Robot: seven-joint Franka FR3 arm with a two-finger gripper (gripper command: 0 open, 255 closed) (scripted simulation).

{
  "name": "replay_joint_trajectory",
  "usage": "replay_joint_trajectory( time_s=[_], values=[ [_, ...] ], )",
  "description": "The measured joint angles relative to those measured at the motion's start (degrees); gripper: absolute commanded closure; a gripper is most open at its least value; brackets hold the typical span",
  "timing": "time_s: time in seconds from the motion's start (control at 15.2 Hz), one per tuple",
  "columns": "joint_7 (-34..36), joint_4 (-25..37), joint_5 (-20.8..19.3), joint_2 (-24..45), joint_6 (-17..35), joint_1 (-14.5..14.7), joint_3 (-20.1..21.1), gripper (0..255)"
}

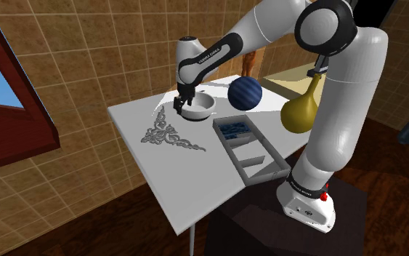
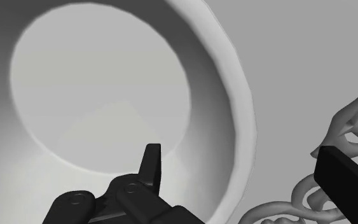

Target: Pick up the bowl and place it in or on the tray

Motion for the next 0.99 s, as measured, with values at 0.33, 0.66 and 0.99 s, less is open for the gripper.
replay_joint_trajectory(
  time_s=[0.33,0.66,0.99],
  values=[
    [0.01,0.0,-0.01,-0.01,0.01,0.0,0.0,255],
    [0.01,-0.02,-0.01,-0.03,0.03,0.0,0.0,255],
    [-0.16,0.62,0.27,-1.26,-1.93,0.0,0.1,255]
  ],
)
